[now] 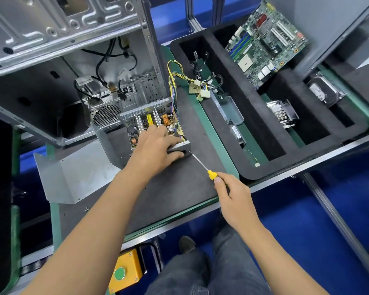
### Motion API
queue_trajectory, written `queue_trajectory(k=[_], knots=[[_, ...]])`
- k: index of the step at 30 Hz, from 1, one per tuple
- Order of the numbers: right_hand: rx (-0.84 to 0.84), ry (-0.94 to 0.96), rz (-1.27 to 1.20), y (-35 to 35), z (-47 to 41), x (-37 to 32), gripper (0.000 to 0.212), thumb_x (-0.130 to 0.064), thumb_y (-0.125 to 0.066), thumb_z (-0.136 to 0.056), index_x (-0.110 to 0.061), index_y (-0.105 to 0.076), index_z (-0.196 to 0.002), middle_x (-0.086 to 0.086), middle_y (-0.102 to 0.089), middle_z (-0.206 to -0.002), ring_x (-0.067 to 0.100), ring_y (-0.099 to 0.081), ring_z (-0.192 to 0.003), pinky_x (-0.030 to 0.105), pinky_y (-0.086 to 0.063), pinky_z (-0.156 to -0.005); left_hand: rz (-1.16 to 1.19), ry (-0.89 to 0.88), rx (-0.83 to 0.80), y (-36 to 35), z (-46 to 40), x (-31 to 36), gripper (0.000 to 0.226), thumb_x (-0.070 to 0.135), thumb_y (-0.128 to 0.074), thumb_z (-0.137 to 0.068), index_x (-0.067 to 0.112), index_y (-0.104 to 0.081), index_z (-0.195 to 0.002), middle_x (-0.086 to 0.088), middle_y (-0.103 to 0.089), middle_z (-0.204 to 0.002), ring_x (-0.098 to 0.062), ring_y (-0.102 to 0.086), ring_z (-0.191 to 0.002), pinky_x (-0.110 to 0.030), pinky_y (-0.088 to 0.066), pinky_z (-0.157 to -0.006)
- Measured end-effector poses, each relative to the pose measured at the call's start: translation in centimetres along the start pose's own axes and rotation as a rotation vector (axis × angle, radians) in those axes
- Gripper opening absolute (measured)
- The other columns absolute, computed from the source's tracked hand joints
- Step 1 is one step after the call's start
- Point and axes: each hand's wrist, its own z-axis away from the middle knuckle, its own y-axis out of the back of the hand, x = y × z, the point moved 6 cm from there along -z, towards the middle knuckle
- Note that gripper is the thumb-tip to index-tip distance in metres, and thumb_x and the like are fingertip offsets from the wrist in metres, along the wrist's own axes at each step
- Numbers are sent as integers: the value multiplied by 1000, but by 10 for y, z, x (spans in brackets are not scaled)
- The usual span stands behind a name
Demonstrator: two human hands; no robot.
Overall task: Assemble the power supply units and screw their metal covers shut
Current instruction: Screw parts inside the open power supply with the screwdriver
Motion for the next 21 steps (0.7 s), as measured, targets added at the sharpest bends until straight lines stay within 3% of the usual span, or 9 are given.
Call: queue_trajectory(k=[9, 21], knots=[[14, 3, 37, 0, 1, -4, 25, -36, -45, -104, -31, -67, -115, -16, -62, -93, 7, -58, -89, 35, -52, -77, 21, 28, 24, -3, -2, -2, 39, 43, -78, -82, 20, -75, -113, -12, -59, -94, -36, -49, -100, -41, -35, -82], [41, 23, 32, -1, 3, -8, 25, -32, -47, -103, -25, -68, -113, -12, -62, -91, 8, -57, -86, 33, -50, -76, -131, 59, 79, -2, 1, 6, 40, 49, -75, -78, 20, -74, -105, -5, -61, -90, -33, -49, -96, -39, -29, -75]])
